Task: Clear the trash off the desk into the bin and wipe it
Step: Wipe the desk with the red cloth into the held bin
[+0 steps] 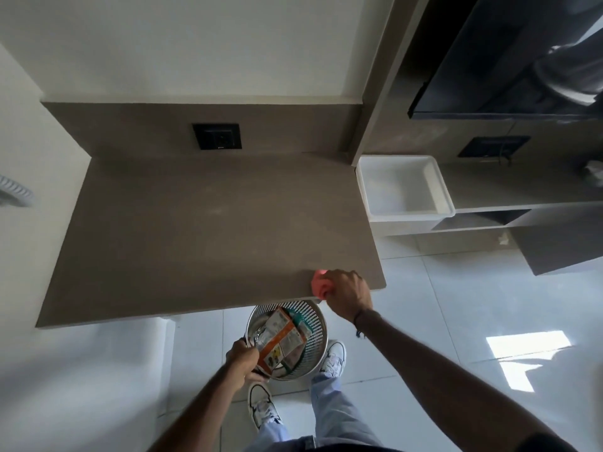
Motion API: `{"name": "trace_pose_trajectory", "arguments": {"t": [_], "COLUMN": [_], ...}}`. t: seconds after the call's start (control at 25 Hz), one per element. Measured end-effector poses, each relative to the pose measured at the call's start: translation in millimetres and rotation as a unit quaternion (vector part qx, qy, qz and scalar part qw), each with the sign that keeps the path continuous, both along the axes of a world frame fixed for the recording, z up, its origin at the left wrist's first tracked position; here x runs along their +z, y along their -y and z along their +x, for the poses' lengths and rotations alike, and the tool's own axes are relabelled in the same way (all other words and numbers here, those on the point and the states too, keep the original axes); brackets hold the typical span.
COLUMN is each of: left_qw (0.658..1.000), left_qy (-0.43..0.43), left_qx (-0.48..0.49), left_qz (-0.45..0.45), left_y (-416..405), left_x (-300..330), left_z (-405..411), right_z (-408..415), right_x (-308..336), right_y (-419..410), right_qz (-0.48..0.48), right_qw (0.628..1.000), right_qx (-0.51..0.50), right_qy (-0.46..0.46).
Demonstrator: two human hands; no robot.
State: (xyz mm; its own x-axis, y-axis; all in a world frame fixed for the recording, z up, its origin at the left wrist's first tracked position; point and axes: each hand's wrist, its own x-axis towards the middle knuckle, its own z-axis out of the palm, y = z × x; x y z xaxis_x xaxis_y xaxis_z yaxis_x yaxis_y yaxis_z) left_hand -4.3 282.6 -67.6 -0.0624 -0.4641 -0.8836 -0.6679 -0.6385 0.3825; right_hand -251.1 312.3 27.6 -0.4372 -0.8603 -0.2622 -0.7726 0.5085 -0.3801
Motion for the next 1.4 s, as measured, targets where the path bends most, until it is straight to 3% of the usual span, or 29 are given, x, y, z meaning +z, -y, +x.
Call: {"name": "trace_pose_trajectory", "arguments": {"t": [0.08,0.2,0.32,0.44,0.52,0.64,0.8,0.88,1.0,1.16,1.24,1.4], "left_qw": [1.0,1.0,1.0,1.0,1.0,1.0,1.0,1.0,1.0,0.999,0.997,0.996], "left_qy": [0.0,-0.009,-0.012,-0.001,0.006,0.01,0.014,0.012,0.019,0.039,0.064,0.086], "left_qx": [-0.001,0.002,-0.008,-0.019,-0.023,-0.024,-0.005,0.014,0.011,-0.022,-0.046,-0.015], "left_qz": [-0.002,0.003,0.002,-0.011,-0.014,-0.005,0.0,0.004,0.008,0.0,-0.013,-0.022], "left_y": [2.2,3.7,6.4,8.7,9.7,9.4,8.0,6.1,0.2,-13.7,-23.7,-40.1], "left_x": [-2.6,-3.2,-1.7,0.2,0.6,-6.3,-24.0,-36.5,-69.9,-157.3,-213.2,-284.3], "left_z": [3.0,7.6,13.8,13.8,11.1,8.3,3.1,-0.2,-6.3,-12.0,-17.1,-35.8], "right_z": [19.1,30.3,22.7,-4.9,-20.8,-25.4,-5.3,11.8,36.1,42.5,36.8,24.4], "right_x": [-3.5,-14.8,-14.4,-9.0,-10.8,-18.1,-43.4,-71.2,-131.6,-232.1,-284.6,-393.9], "right_y": [1.6,7.6,18.5,38.7,49.6,41.1,-16.5,-50.7,-89.4,-107.5,-109.6,-109.2], "right_qz": [0.039,0.128,0.073,-0.018,-0.026,0.008,-0.126,-0.126,0.019,0.157,0.165,0.204], "right_qw": [0.997,0.962,0.93,0.868,0.876,0.952,0.948,0.95,0.963,0.894,0.875,0.883], "right_qx": [0.022,-0.012,-0.142,-0.294,-0.303,-0.247,-0.293,-0.284,-0.251,-0.299,-0.323,-0.287], "right_qy": [0.06,0.242,0.33,0.401,0.375,0.182,0.012,-0.012,0.092,0.296,0.321,0.31]}}
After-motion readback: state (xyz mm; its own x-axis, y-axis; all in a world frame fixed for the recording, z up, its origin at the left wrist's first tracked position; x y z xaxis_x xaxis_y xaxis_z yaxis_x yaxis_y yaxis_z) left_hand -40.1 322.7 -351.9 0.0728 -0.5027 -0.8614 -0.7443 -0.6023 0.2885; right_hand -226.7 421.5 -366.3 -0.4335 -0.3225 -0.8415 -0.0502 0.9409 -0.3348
